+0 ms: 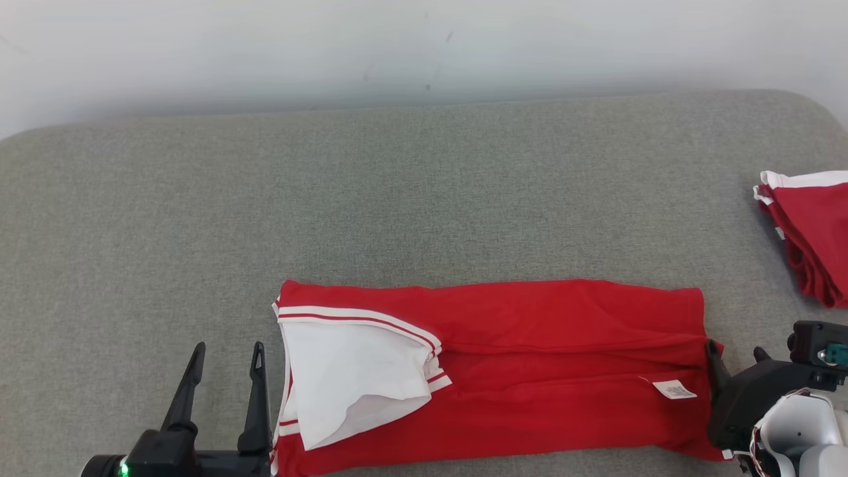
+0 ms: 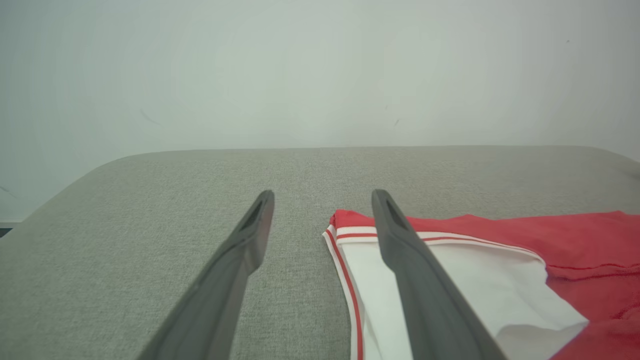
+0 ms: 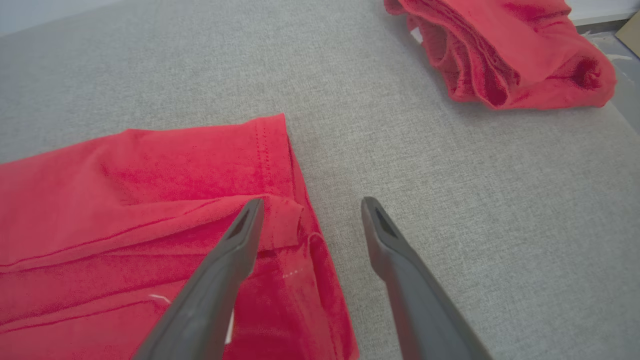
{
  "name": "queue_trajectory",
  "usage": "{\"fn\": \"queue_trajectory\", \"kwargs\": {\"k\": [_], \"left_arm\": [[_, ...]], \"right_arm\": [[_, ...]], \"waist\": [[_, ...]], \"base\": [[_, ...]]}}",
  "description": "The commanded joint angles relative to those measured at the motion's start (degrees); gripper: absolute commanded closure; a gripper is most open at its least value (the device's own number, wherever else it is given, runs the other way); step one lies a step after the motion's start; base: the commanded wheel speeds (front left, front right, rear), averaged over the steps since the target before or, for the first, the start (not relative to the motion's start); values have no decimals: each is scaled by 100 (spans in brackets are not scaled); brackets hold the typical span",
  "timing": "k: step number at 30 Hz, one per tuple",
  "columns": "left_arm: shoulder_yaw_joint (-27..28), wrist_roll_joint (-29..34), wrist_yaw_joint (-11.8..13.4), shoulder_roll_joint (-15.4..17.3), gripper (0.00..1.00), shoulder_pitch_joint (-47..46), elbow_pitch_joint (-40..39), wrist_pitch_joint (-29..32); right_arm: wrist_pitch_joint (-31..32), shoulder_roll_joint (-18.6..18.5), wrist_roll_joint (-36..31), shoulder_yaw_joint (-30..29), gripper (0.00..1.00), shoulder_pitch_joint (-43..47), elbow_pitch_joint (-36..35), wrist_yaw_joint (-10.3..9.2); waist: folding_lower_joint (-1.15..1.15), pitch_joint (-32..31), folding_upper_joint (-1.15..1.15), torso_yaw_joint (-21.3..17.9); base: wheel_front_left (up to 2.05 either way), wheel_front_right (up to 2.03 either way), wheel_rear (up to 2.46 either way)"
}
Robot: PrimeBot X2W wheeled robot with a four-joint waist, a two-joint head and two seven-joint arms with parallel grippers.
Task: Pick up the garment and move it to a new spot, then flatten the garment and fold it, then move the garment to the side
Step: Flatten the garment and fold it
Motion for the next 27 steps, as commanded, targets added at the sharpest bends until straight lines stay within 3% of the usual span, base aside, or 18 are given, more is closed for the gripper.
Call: {"fn": "queue_trajectory", "kwargs": {"k": [1,12,22,23,24,25,26,27], "left_arm": [[85,88,-50,-78,0,74,47,-14],[658,315,-412,-453,0,131,214,-15],[986,589,-718,-703,0,101,375,-15],[1009,611,-747,-720,0,108,391,-15],[1029,618,-755,-740,0,116,407,-15],[1056,630,-784,-759,0,123,421,-15],[1076,635,-800,-776,0,131,435,-15],[1098,655,-812,-792,0,139,445,-15]], "right_arm": [[99,28,-98,-42,0,-43,84,-14],[449,23,-421,-199,0,-307,589,-14],[754,-58,-142,374,0,-405,1082,-3],[775,-75,-106,439,9,-397,1095,1],[801,-95,-53,516,44,-387,1112,1],[820,-116,2,591,65,-377,1135,1],[822,-136,40,649,75,-375,1148,1],[817,-159,71,684,100,-374,1160,1]], "waist": [[0,30,0,31],[0,214,0,98],[0,325,0,97],[0,321,0,96],[0,316,0,94],[0,310,0,92],[0,304,0,88],[0,296,0,86]], "base": [[0,0,0],[0,0,0],[0,0,0],[0,0,0],[0,0,0],[0,0,0],[0,0,0],[0,0,0]]}}
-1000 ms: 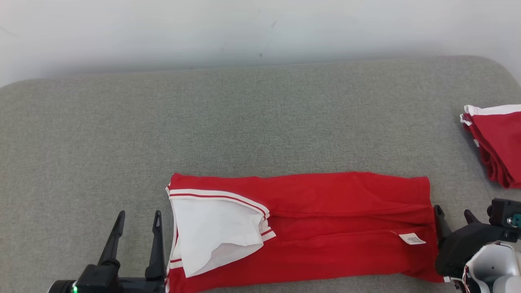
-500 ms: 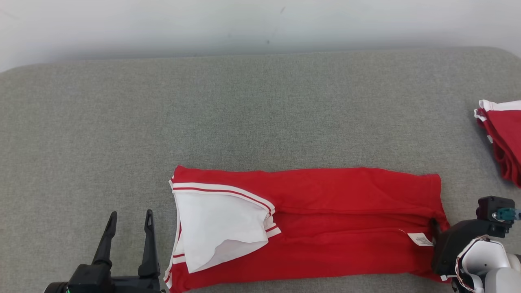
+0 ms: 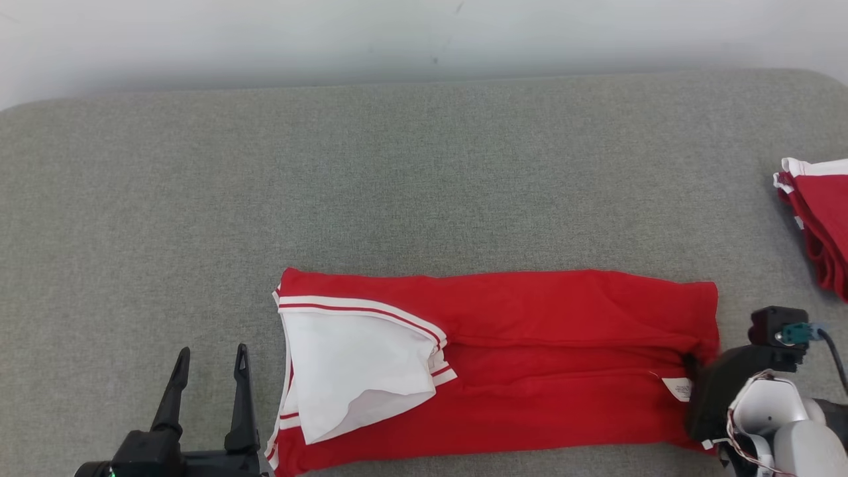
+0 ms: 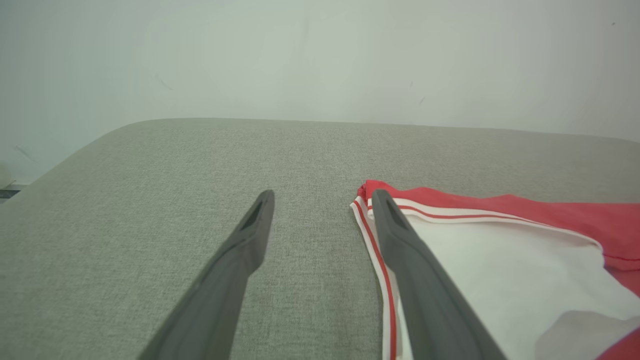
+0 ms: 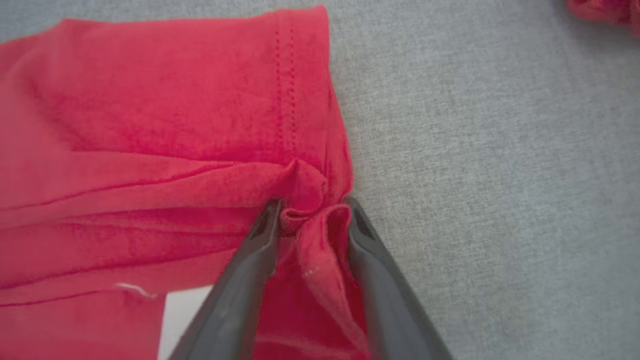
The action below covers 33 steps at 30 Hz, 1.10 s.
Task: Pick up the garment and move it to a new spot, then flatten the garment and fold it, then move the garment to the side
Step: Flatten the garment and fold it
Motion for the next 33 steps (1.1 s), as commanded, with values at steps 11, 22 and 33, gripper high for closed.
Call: {"fn": "queue_trajectory", "kwargs": {"k": [11,22,33], "left_arm": [[277,137,-138,-149,0,156,83,-15],[472,234,-246,-228,0,297,64,-16],[520,300,-305,-297,0,211,123,-16]], "right_arm": [[-517,-92,-110,-493,100,-6,-9,4],[-844,-125,-778,-1572,100,182,-956,4],[-556,38,-714,-1021,100,504,-1952,5]], "waist": [[0,-172,0,-43],[0,-337,0,-230],[0,-317,0,-264]], "base": [[0,0,0],[0,0,0],[0,0,0]]}}
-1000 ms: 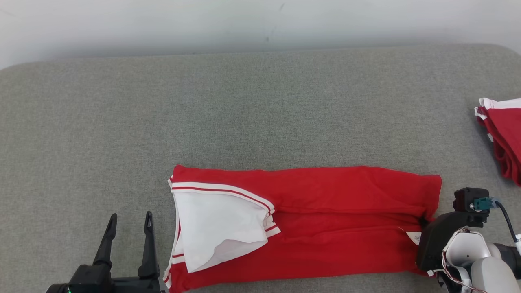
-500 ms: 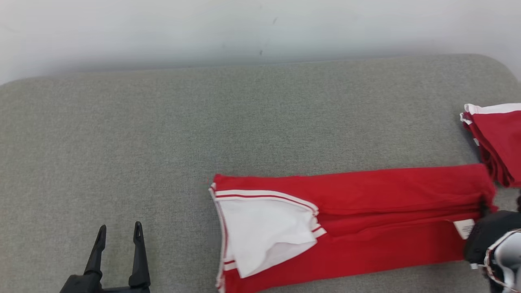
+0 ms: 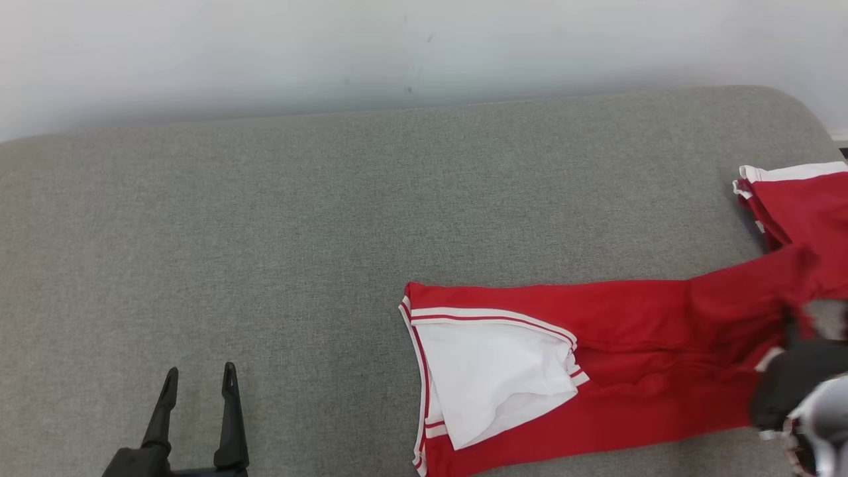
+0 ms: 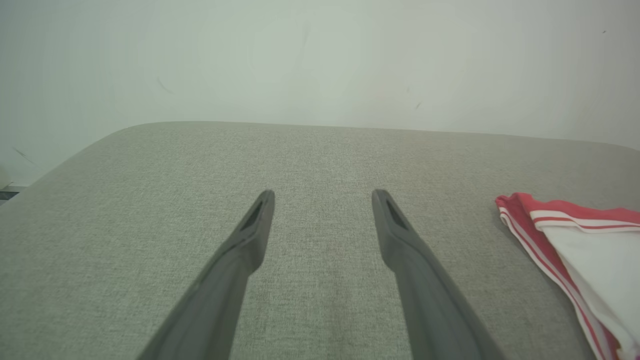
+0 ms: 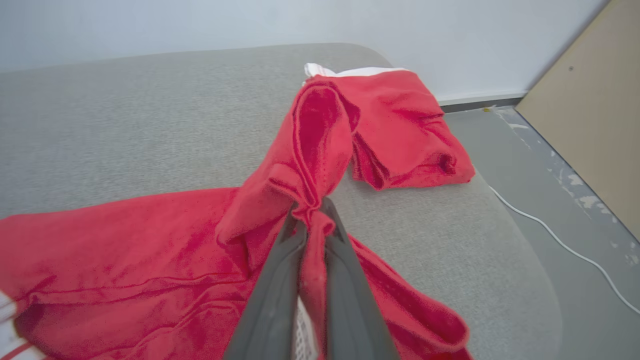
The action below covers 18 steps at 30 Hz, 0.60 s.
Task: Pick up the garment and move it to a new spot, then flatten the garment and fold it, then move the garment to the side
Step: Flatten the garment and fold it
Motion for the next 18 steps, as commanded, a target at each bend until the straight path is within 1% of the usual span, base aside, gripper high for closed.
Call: {"fn": "queue_trajectory", "kwargs": {"k": [1,4,8,14,18], "left_arm": [[20,59,-13,-18,0,-40,-12,-16],[20,74,-33,-55,0,-44,-28,-16],[45,100,-39,-83,0,-51,-2,-16],[57,129,-86,-125,0,-107,56,-16],[62,140,-136,-153,0,-122,92,-16]], "right_arm": [[54,62,103,208,100,115,-102,-13],[139,171,379,891,100,257,-356,-14],[194,243,726,1736,100,360,-422,-14],[50,282,982,2758,100,126,72,-14],[-90,295,1098,3243,100,-53,490,-14]], "waist": [[-1,-2,0,10],[-1,4,0,33],[-1,16,0,55],[-1,32,0,119],[-1,47,0,198]], "base": [[0,0,0],[0,0,0],[0,0,0],[0,0,0],[0,0,0]]}}
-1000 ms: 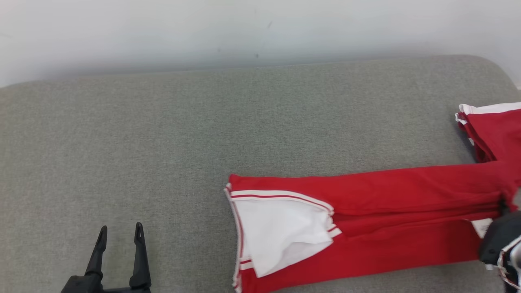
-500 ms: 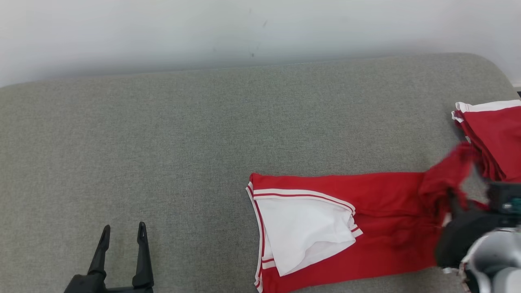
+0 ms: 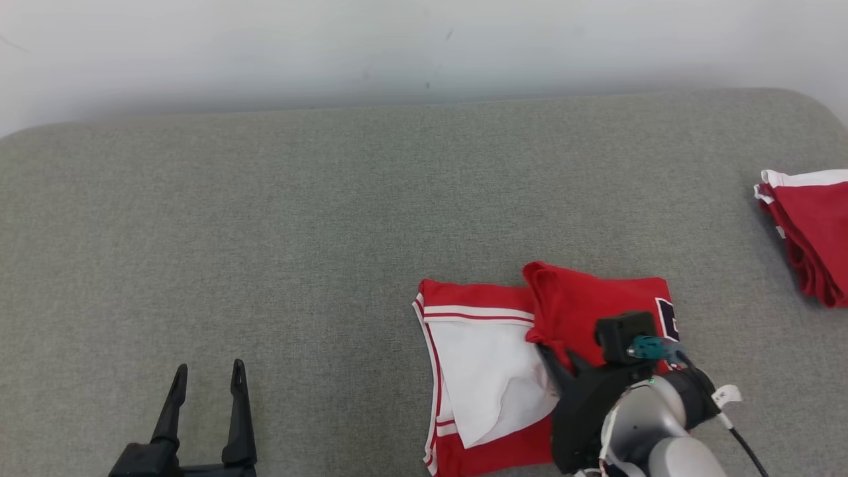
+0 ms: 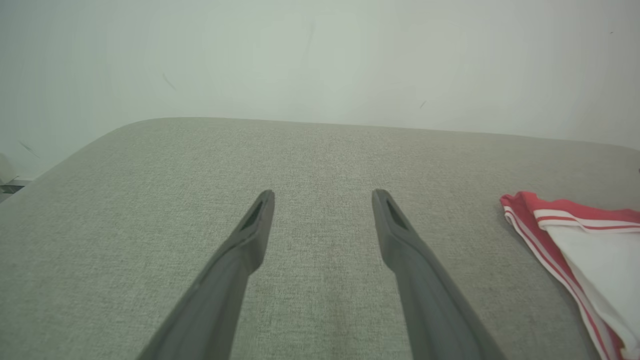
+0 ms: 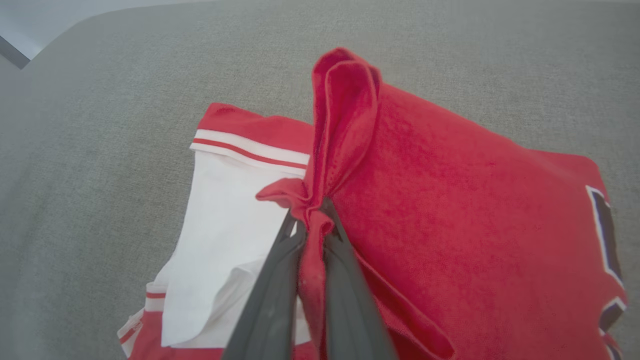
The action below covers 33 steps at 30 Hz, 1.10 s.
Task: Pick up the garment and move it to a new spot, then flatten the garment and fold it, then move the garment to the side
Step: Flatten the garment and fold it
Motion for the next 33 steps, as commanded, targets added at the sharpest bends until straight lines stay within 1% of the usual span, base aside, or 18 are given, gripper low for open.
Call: {"fn": "queue_trajectory", "kwargs": {"k": [1,7,17,18,19,20,23,26,28,31,33], "left_arm": [[17,24,-34,-18,0,-48,19,-16],[80,49,-59,-48,0,-52,39,-16],[133,72,-111,-92,0,-79,81,-16],[130,75,-115,-96,0,-82,84,-16],[128,79,-121,-101,0,-82,86,-16],[129,81,-126,-105,0,-82,90,-16],[132,96,-135,-112,0,-92,98,-16],[144,109,-123,-118,0,-93,115,-16],[151,119,-127,-125,0,-83,126,-16],[156,116,-132,-131,0,-48,138,-16],[166,121,-136,-135,0,-11,137,-16]], "right_arm": [[-68,24,63,144,100,-89,86,-12],[-206,27,259,709,100,-321,494,-12],[-360,29,485,1272,100,-528,902,-12],[-365,29,501,1298,98,-541,938,-12],[-391,29,525,1320,59,-552,966,-12],[-422,30,556,1327,0,-562,988,-12],[-457,30,708,1373,0,-581,999,-12],[-482,30,1333,1514,0,-563,842,-12],[-485,23,1617,1493,0,-563,672,-12],[-526,22,1844,1184,0,-505,320,-12],[-564,22,1732,812,0,-429,64,-12]], "waist": [[0,13,0,45],[0,37,0,130],[0,63,0,142],[0,65,0,141],[0,67,0,141],[0,68,0,142],[0,69,0,142],[0,60,0,137],[0,47,0,129],[0,5,0,125],[0,-23,0,117]], "base": [[0,0,0],[0,0,0],[0,0,0],[0,0,0],[0,0,0],[0,0,0],[0,0,0],[0,0,0],[0,0,0],[0,0,0],[0,0,0]]}}
